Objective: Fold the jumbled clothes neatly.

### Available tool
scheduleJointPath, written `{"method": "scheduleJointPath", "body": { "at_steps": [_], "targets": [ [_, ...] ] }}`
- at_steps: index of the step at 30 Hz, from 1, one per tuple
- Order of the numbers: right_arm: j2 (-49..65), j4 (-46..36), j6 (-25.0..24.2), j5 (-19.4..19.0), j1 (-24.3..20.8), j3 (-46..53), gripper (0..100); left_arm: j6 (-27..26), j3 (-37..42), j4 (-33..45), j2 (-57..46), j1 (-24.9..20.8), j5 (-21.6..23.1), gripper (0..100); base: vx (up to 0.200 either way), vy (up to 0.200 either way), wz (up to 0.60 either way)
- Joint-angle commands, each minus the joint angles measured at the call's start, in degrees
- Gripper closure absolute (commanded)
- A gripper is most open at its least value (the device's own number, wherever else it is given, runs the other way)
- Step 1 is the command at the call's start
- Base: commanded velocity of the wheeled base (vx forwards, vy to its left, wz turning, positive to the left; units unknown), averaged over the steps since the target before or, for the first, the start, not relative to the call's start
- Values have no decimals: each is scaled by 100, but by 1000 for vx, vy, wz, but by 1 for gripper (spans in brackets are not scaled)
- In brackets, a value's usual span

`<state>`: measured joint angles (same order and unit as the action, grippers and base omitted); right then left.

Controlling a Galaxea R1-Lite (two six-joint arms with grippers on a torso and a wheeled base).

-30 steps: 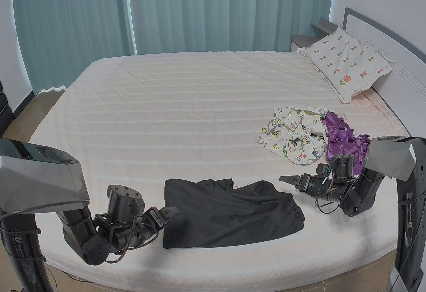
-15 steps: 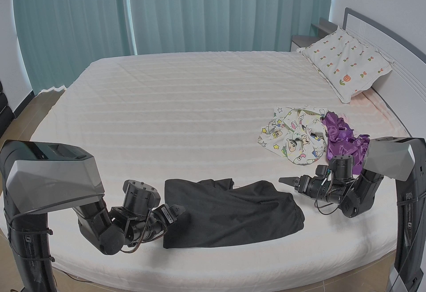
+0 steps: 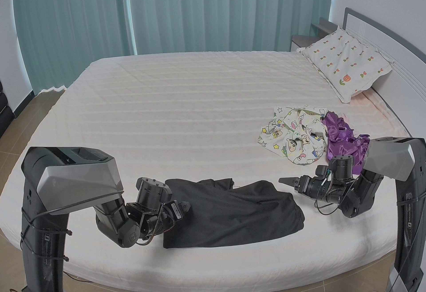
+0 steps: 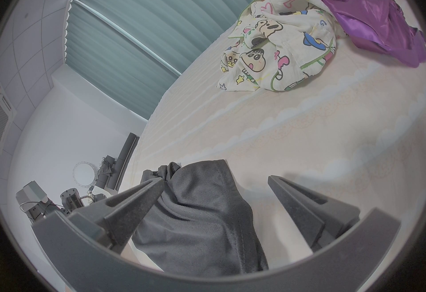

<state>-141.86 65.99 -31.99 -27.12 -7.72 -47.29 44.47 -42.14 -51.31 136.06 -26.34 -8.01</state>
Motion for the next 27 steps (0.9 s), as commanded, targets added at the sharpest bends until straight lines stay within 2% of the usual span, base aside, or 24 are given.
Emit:
{"method": "scheduleJointPath", "body": {
  "at_steps": [1, 27],
  "targets": [
    [-8, 2, 0, -3, -2, 0, 0, -61, -251, -11, 228, 6, -52, 0, 0, 0, 0],
    [1, 2, 87, -3, -11, 53, 0, -35, -268, -63, 228, -20, 19, 0, 0, 0, 0]
  ]
}}
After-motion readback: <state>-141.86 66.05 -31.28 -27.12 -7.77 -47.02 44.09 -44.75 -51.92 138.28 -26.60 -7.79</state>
